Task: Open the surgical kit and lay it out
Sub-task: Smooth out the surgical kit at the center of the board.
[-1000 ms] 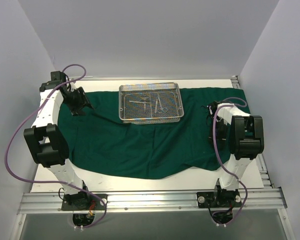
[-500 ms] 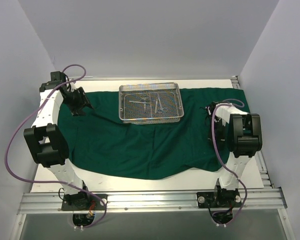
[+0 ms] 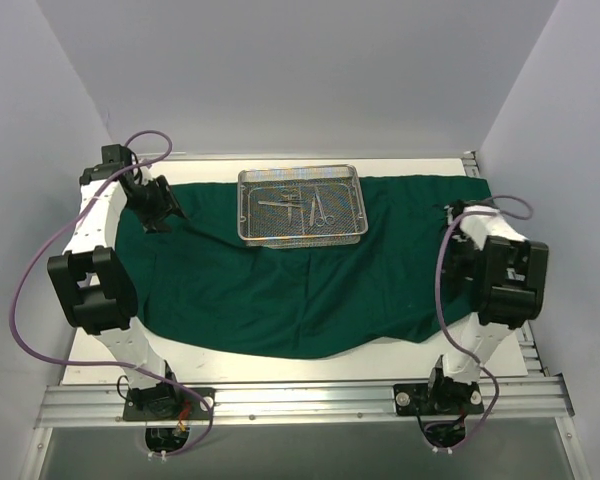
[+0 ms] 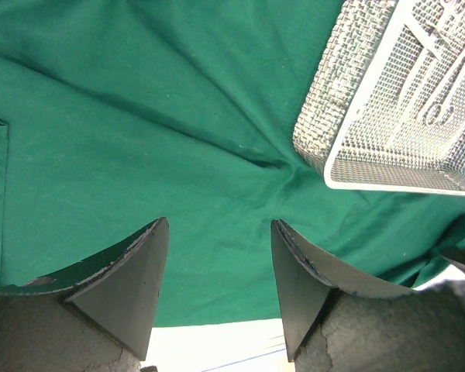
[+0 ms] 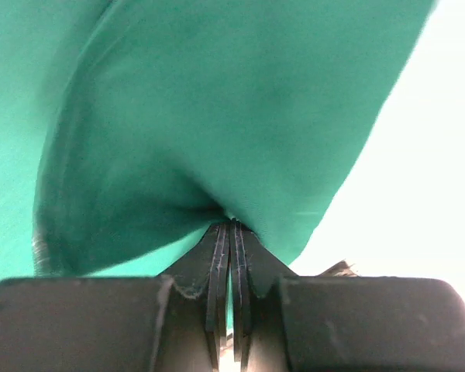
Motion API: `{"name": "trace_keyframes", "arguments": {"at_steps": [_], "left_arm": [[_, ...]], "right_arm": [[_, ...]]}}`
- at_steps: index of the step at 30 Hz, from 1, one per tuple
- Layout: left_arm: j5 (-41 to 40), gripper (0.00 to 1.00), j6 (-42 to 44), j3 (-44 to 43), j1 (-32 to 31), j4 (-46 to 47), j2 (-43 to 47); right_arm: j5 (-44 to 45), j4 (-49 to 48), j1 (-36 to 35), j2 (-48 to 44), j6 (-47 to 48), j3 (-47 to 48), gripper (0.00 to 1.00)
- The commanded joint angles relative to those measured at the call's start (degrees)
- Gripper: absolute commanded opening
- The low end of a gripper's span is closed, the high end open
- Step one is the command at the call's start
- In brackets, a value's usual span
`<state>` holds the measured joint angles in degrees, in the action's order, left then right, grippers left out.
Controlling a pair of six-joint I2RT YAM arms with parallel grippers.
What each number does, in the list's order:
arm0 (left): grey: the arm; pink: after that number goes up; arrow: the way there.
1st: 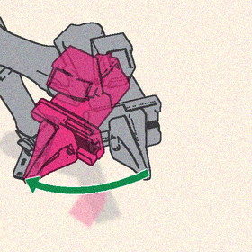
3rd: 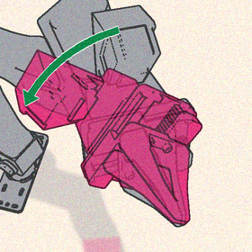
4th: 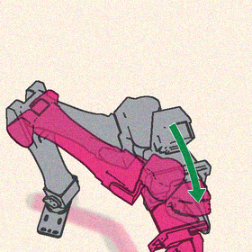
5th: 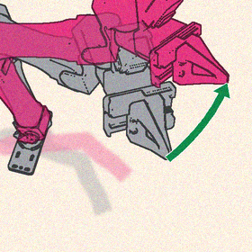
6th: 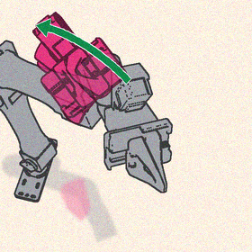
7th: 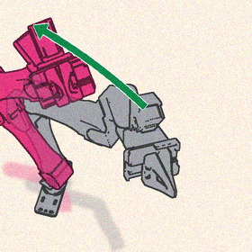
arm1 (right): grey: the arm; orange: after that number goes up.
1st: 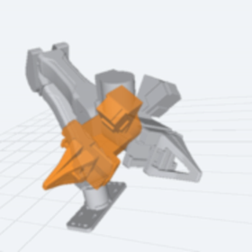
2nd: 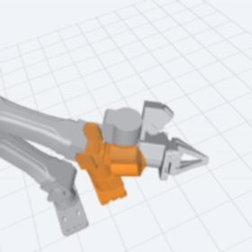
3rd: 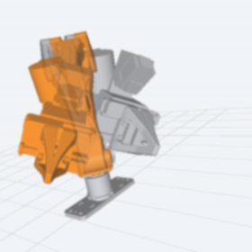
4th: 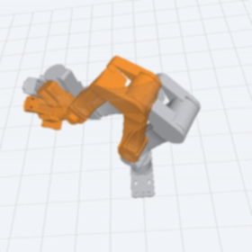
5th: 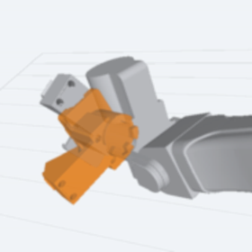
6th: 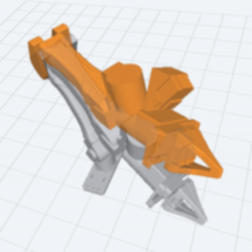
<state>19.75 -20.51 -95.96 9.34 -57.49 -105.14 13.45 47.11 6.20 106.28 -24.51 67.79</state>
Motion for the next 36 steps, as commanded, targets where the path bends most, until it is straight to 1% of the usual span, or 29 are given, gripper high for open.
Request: {"name": "trace_keyframes", "arguments": {"at_steps": [1,3,4,6,7,9,10,11,12,13,14,15,17,18,20,21,22,23,24,25,27,28,29,31,35,36], "left_arm": [[-0.4,0.64,-0.5,2.3,0.8,2.6,0.7],[-0.6,0.60,-1.3,4.9,1.2,3.1,1.9],[-0.8,0.59,-2.0,6.0,1.3,3.4,2.5],[-1.0,0.59,-2.5,9.6,1.7,4.8,4.9],[-0.9,0.59,-2.8,10.6,2.5,5.8,5.6],[-0.5,0.60,-3.0,11.8,3.7,6.1,7.0],[-0.2,0.60,-3.0,12.4,4.8,5.9,7.0],[-0.1,0.60,-3.0,12.6,5.3,5.6,7.0],[-0.1,0.60,-3.0,13.0,5.9,5.4,7.0],[-0.1,0.60,-3.1,13.9,6.6,5.4,7.0],[-0.7,0.61,-3.2,14.2,6.7,5.8,7.2],[-1.0,0.63,-3.4,14.6,6.9,5.8,7.2],[-2.2,0.64,-3.5,15.5,7.1,6.0,7.7],[-2.8,0.66,-3.3,15.8,7.1,6.2,7.8],[-4.3,0.67,-3.0,16.2,7.2,5.2,8.0],[-5.3,0.67,-2.6,16.2,7.1,4.9,7.9],[-6.3,0.68,-1.8,16.4,7.1,4.8,7.9],[-7.3,0.69,-1.5,16.5,7.1,3.8,7.6],[-8.5,0.70,-0.6,16.9,7.0,3.4,7.4],[-9.3,0.70,-0.2,16.9,6.9,2.7,7.1],[-11.8,0.70,0.6,17.3,5.7,1.7,6.5],[-13.2,0.70,0.9,17.2,5.1,0.7,6.3],[-14.7,0.70,1.0,17.0,4.5,0.3,5.8],[-17.4,0.69,0.9,16.2,4.4,-1.6,5.6],[-19.2,0.68,0.4,14.7,5.8,-3.1,5.5],[-19.2,0.66,0.7,14.5,6.0,-2.8,5.3]], "right_arm": [[8.8,4.2,10.0,-10.1,-6.1,2.2,0.00],[10.5,4.9,15.0,-12.9,-7.5,1.9,0.00],[11.1,5.1,20.2,-16.2,-8.0,1.3,0.00],[11.6,4.7,25.4,-19.9,-8.7,0.2,0.00],[11.5,4.9,29.8,-23.4,-8.9,-1.2,0.00],[11.2,6.6,32.2,-25.9,-10.5,-2.3,0.00],[11.5,7.5,32.6,-27.9,-11.6,-2.7,0.05],[11.3,8.1,33.5,-29.4,-12.7,-4.3,0.16],[8.5,8.2,33.9,-30.9,-13.0,-5.4,0.35],[5.7,6.8,34.1,-33.4,-11.8,-6.5,0.61],[3.4,6.7,33.8,-33.9,-10.6,-7.0,0.69],[0.6,6.9,32.9,-33.9,-10.2,-7.1,0.75],[-1.9,4.8,29.7,-33.1,-9.6,-6.9,0.76],[-2.3,3.8,24.1,-30.9,-9.6,-4.8,0.76],[-1.5,2.6,16.2,-27.9,-9.6,-1.3,0.76],[-0.9,2.3,7.9,-26.1,-9.6,3.8,0.76],[-0.4,2.0,4.0,-21.8,-9.1,6.5,0.76],[-0.4,1.7,0.2,-19.6,-8.6,9.4,0.76],[-0.1,1.5,-6.6,-15.4,-8.2,14.8,0.77],[-0.1,1.1,-10.0,-13.6,-7.5,17.1,0.78],[-3.4,-1.0,-14.4,-9.1,-5.2,20.5,0.78],[-4.5,-1.7,-17.9,-8.1,-4.6,22.4,0.79],[-7.1,-2.5,-19.2,-7.3,-3.7,22.8,0.79],[-9.8,-5.2,-22.4,-5.8,-3.0,22.7,0.79],[-12.8,-8.4,-27.3,-5.1,-0.1,20.7,0.79],[-14.9,-9.3,-28.1,-4.9,0.9,20.3,0.79]]}}
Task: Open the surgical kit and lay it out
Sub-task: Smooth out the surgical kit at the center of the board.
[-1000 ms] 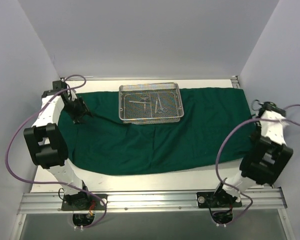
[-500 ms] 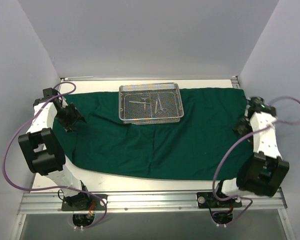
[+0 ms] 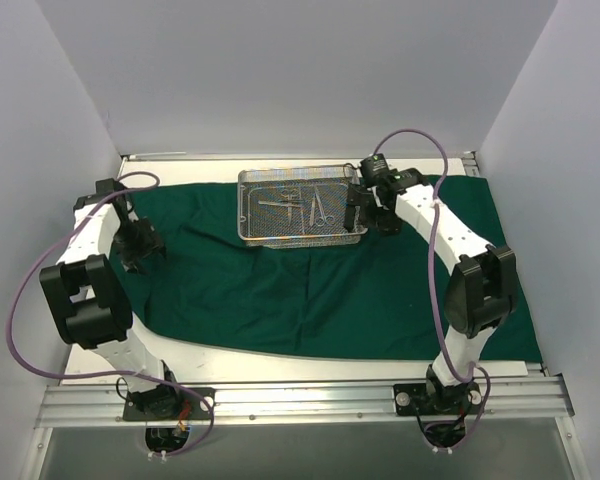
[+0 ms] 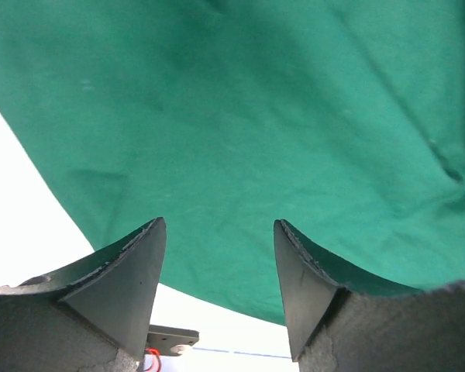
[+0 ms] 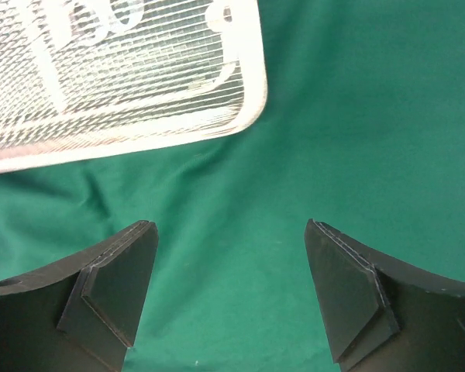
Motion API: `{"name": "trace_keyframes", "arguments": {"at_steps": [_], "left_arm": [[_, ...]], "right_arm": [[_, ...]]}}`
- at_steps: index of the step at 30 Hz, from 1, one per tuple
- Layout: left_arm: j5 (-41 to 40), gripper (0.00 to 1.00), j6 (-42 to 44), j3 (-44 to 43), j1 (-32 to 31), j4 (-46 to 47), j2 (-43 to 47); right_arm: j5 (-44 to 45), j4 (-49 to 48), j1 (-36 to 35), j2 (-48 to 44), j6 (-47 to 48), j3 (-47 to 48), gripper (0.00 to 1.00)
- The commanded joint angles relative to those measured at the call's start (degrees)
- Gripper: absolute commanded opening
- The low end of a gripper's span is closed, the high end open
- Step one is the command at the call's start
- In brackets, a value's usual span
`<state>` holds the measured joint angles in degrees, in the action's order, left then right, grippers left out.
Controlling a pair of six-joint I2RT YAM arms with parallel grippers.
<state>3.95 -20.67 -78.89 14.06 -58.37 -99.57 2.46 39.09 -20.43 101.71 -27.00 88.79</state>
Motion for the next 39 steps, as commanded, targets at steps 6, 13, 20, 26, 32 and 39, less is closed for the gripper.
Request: {"name": "trace_keyframes", "arguments": {"at_steps": [6,13,20,26,32,39], "left_arm": [[-9.6,0.60,2.0,-8.8,1.1,-2.3,-6.6],[-11.9,0.55,3.2,-13.9,0.6,1.9,-14.1],[-10.8,0.55,2.4,-16.9,0.9,3.3,-19.5],[-10.5,0.55,2.1,-19.8,1.0,3.2,-22.5],[-9.7,0.55,1.8,-21.8,0.9,2.7,-23.3],[-11.0,0.55,1.9,-22.4,0.9,1.4,-25.3]], "right_arm": [[-6.7,-5.6,-3.5,-1.8,4.9,-5.7,0.79],[-7.4,-8.5,-3.4,-3.0,5.5,-10.4,0.79],[-7.5,-8.6,-2.1,-4.2,5.1,-11.9,0.79],[-7.8,-8.2,-0.5,-4.4,5.5,-12.6,0.78],[-8.6,-8.4,-0.3,-3.9,5.4,-12.7,0.78],[-8.9,-8.3,-0.2,-3.1,5.6,-12.1,0.78]]}}
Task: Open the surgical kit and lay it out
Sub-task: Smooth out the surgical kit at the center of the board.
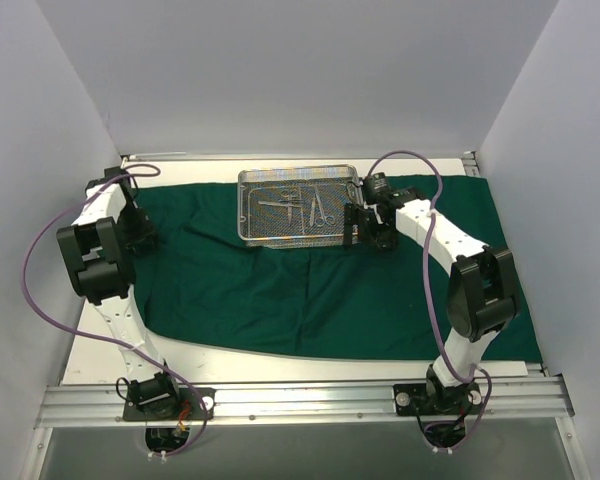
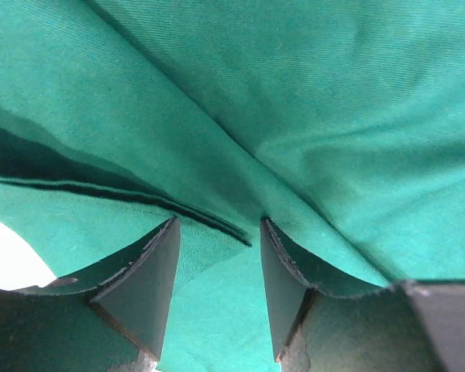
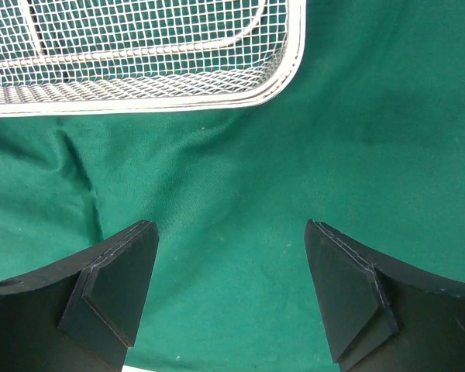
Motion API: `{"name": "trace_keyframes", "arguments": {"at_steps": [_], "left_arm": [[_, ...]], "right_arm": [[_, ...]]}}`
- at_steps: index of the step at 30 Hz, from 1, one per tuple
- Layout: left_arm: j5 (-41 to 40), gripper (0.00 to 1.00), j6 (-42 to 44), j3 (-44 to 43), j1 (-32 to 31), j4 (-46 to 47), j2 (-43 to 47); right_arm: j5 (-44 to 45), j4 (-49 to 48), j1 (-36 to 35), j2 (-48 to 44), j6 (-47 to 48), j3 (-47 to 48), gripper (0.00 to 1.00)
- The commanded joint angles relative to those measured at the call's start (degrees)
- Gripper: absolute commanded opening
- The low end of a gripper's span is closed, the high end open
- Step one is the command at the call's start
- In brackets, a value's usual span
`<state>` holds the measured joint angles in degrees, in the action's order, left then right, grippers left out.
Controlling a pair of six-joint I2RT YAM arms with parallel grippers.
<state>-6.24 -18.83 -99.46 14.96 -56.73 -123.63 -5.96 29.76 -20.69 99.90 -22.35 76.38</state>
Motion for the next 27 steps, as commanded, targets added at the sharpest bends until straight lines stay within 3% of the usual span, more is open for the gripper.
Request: {"name": "trace_keyframes", "arguments": {"at_steps": [1,9,19,27], "left_arm": [[-0.7,0.54,0.0,-1.6,-0.1,-0.1,-1.3],[-0.2,0.50,0.5,-0.4,-1.0,-0.8,-0.9],[-0.7,0.37,-0.2,-0.1,-1.0,-0.4,0.6],[1.5,0.08,-0.3,2.6,-0.9,0.6,3.8]], "right_arm": [[-0.4,1.1,0.0,-1.2,1.1,0.3,0.78],[-0.5,0.8,0.0,-1.6,1.0,-0.8,0.78],[-0.8,0.3,0.0,-1.4,1.1,-1.1,0.77],[-1.0,-0.2,0.0,-1.9,1.0,-2.4,0.77]]}}
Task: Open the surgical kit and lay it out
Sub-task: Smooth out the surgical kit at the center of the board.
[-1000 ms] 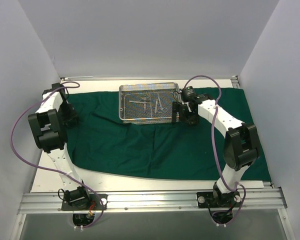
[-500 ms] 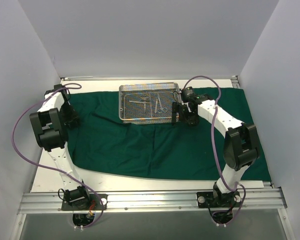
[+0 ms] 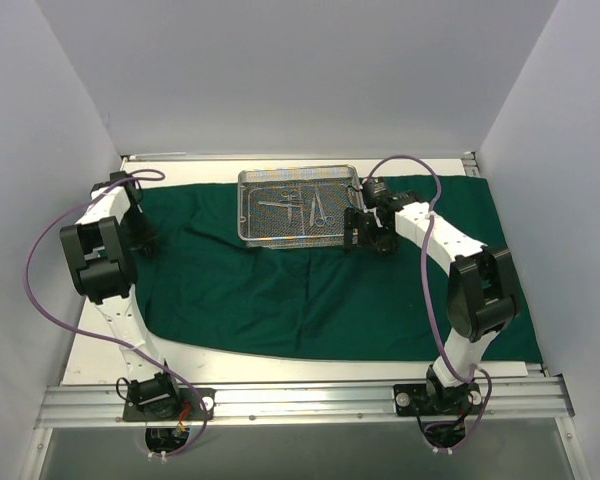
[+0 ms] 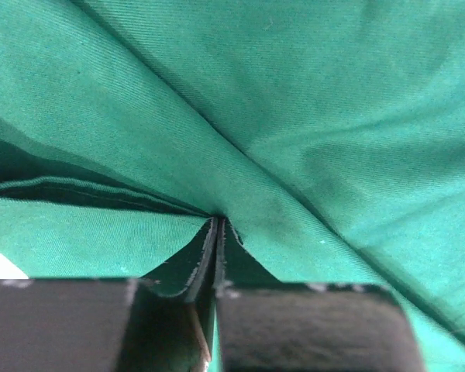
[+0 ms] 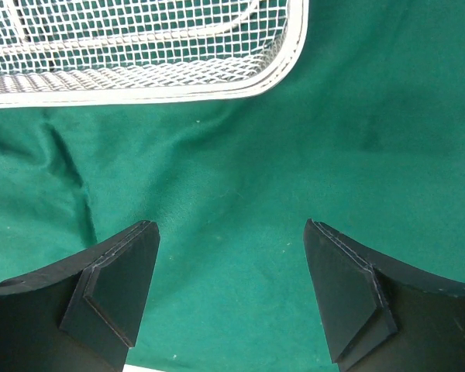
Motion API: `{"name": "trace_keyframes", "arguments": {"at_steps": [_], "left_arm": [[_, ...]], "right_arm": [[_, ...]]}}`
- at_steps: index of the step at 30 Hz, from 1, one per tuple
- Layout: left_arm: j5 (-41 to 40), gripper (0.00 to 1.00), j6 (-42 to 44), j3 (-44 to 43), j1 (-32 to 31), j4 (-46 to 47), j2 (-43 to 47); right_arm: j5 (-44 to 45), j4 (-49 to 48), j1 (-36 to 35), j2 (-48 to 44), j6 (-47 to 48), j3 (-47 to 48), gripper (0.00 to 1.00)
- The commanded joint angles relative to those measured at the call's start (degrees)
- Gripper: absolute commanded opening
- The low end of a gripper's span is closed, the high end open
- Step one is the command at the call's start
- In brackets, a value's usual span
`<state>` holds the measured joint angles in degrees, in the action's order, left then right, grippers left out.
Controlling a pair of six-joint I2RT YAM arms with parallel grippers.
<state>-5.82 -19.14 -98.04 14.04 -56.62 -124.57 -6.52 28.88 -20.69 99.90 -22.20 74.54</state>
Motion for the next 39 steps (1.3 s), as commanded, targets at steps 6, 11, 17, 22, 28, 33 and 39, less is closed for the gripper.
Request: {"name": "trace_keyframes", "arguments": {"at_steps": [6,11,17,22,28,33,39], "left_arm": [[1.4,0.11,0.3,2.2,0.4,1.0,6.4],[0.2,0.39,-0.2,2.8,0.3,1.5,8.2],[0.8,0.45,0.0,2.9,0.0,1.1,7.1],[1.3,0.47,-0.2,3.7,-1.0,1.2,5.9],[0.7,0.48,-0.6,3.5,-1.9,1.2,4.0],[-0.2,0.45,-0.2,2.4,-1.9,0.8,2.1],[-0.9,0.42,-0.2,2.0,-1.9,0.6,0.9]], "right_arm": [[-0.9,0.4,-0.1,-1.9,0.8,-0.7,0.77],[-0.9,0.4,0.0,-2.0,0.6,-1.0,0.76],[-1.0,0.1,0.0,-2.4,0.1,-1.6,0.76],[-1.0,0.2,0.0,-2.0,0.2,-1.1,0.76],[-1.2,0.1,0.0,-1.6,0.4,-1.2,0.76],[-1.2,0.0,0.0,-1.5,0.5,-1.2,0.76],[-1.2,-0.1,0.1,-1.6,0.5,-1.3,0.76]]}}
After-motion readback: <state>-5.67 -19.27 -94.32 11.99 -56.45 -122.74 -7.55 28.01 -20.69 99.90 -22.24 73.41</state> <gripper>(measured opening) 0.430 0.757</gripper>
